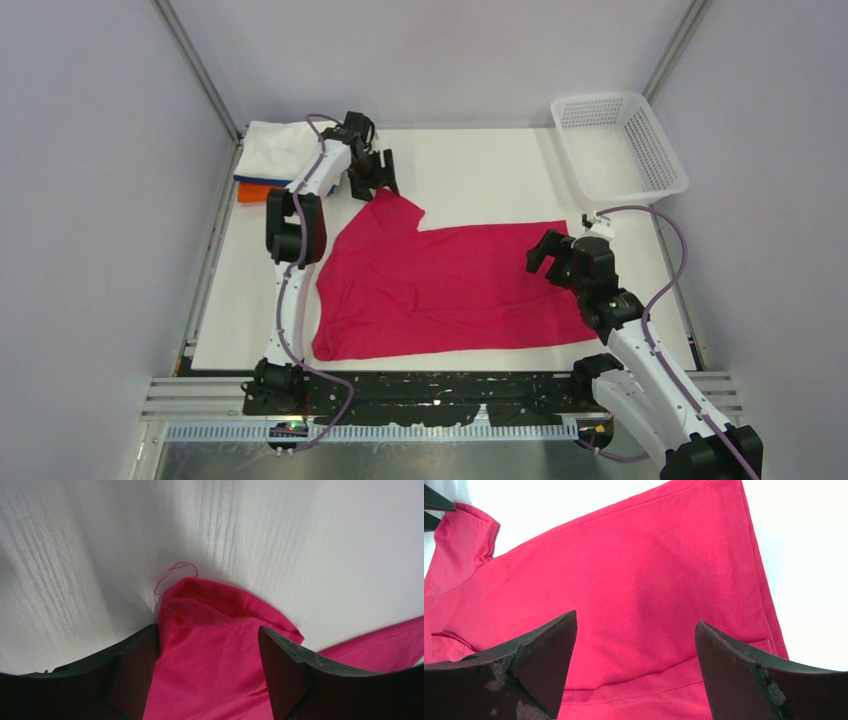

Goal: Fold and stack the t-shirts
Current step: Grab the side of the flattened tshirt furthest away from the robot with both arms

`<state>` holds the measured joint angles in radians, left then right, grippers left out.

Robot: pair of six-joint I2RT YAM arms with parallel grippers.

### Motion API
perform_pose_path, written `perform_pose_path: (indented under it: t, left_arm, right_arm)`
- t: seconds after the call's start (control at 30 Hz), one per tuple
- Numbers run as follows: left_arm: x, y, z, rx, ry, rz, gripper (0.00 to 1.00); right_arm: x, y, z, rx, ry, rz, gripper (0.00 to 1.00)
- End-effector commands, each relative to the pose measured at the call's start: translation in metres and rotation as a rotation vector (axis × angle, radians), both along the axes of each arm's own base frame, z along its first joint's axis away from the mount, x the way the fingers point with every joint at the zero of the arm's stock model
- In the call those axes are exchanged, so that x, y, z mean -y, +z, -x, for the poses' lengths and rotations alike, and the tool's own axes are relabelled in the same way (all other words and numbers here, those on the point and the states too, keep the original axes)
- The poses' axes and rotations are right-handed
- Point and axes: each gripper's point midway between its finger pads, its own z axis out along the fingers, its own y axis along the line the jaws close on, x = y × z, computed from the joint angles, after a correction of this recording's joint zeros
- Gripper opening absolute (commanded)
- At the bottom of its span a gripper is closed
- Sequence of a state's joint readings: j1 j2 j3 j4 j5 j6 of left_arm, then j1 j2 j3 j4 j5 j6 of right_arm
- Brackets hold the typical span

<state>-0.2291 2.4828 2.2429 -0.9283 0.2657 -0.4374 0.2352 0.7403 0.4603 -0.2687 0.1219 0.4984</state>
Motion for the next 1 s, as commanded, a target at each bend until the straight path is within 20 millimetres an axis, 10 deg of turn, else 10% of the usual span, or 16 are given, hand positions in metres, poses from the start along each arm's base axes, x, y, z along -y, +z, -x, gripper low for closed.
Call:
perform_pose_path:
  t: [0.0,0.43,0.73,0.97]
  left_arm:
    - [0.004,0.02,0.012,0.004,-0.028,-0.008,0.69]
    - [0.002,0.022,0.006,0.015,-0.016,-0.058,0.0]
    - [0.007,0.04,0.007,0.106,-0.113,-0.045,0.0]
    - [0.017,0.072,0.012,0.207,-0.199,-0.013,0.0]
  right_arm:
    - [0.004,0.014,-0.008,0.06,-0.01,0.012,0.95]
    - [0.011,0.021,0.002,0.091,-0.023,0.029,0.95]
    - [0.022,0.029,-0.01,0.044,-0.091,0.071,0.95]
    - [0.041,0.017,-0.056,-0.212,-0.211,0.194,0.99]
